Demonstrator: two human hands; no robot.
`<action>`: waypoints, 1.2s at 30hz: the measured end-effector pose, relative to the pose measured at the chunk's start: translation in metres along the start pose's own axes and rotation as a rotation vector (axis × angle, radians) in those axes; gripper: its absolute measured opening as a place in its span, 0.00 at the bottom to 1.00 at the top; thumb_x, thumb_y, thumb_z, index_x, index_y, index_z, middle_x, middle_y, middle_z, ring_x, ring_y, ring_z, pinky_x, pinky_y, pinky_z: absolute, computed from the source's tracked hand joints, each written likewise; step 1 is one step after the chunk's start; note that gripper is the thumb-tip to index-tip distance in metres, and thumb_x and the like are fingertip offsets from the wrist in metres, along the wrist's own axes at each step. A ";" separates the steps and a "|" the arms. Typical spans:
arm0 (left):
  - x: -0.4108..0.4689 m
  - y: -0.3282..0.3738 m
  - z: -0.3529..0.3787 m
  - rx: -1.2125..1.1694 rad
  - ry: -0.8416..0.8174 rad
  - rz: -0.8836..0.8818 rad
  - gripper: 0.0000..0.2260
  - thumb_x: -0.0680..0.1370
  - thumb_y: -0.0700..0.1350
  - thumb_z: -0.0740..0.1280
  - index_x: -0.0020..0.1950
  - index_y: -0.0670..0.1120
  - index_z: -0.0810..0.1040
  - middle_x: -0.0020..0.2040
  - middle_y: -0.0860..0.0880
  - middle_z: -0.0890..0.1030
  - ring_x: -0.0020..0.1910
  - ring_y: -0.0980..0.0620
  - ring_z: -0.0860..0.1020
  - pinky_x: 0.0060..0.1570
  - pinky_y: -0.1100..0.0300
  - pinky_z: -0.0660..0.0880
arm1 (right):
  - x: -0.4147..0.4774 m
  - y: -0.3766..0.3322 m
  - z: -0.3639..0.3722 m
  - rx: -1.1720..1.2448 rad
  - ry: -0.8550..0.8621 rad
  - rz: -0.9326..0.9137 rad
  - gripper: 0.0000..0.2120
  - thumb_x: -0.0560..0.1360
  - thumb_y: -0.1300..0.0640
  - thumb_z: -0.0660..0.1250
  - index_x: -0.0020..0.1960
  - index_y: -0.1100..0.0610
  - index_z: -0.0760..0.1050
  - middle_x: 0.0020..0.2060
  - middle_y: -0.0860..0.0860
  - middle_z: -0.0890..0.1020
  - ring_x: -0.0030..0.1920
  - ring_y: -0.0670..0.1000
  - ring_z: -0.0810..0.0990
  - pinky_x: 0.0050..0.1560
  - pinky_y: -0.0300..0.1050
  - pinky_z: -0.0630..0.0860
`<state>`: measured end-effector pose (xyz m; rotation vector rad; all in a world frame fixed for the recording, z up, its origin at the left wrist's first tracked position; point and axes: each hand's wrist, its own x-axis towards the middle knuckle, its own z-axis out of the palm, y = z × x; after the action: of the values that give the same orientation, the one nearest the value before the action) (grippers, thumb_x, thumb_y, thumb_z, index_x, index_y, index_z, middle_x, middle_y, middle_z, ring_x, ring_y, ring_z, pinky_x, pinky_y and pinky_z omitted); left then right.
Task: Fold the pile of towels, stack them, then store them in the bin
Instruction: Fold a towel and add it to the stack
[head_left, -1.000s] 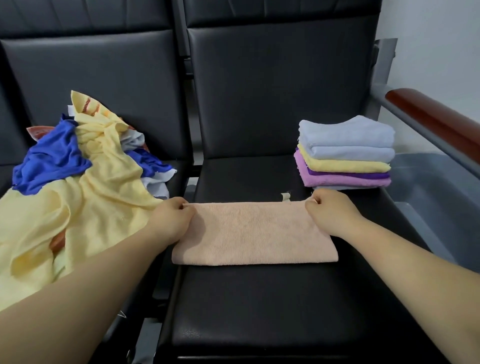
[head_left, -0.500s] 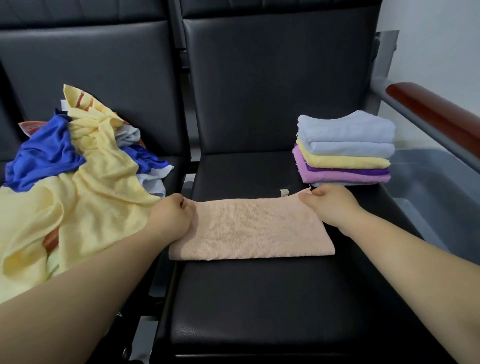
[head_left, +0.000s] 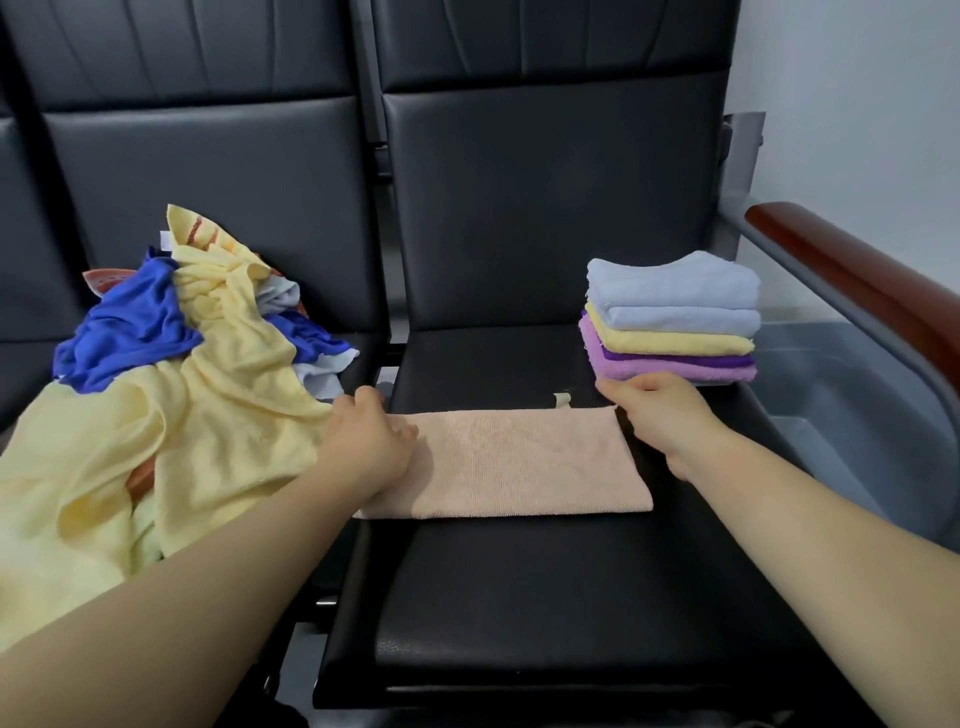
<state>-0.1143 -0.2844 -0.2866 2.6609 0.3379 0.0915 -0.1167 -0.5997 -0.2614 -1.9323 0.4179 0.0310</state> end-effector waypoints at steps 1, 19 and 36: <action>-0.004 0.003 0.001 0.038 0.002 0.019 0.22 0.79 0.56 0.67 0.67 0.45 0.70 0.65 0.42 0.70 0.64 0.41 0.72 0.61 0.50 0.70 | -0.003 0.000 0.002 -0.138 0.047 -0.066 0.12 0.77 0.45 0.73 0.51 0.52 0.78 0.49 0.49 0.80 0.54 0.53 0.78 0.53 0.49 0.74; -0.037 0.050 0.018 0.345 -0.275 0.464 0.21 0.78 0.64 0.59 0.65 0.56 0.74 0.72 0.50 0.66 0.73 0.44 0.63 0.73 0.40 0.60 | -0.060 -0.005 0.029 -0.899 -0.387 -0.396 0.11 0.78 0.52 0.62 0.48 0.49 0.84 0.46 0.44 0.83 0.48 0.47 0.81 0.53 0.50 0.82; -0.061 0.019 -0.013 -0.592 -0.883 0.302 0.24 0.62 0.32 0.65 0.56 0.45 0.82 0.49 0.36 0.80 0.44 0.47 0.77 0.41 0.59 0.71 | -0.066 0.000 0.019 -0.667 -0.517 -0.335 0.08 0.80 0.54 0.66 0.52 0.44 0.84 0.46 0.37 0.83 0.49 0.39 0.80 0.49 0.35 0.74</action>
<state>-0.1703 -0.3106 -0.2665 1.9007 -0.3332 -0.7453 -0.1756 -0.5644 -0.2541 -2.5129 -0.3087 0.4926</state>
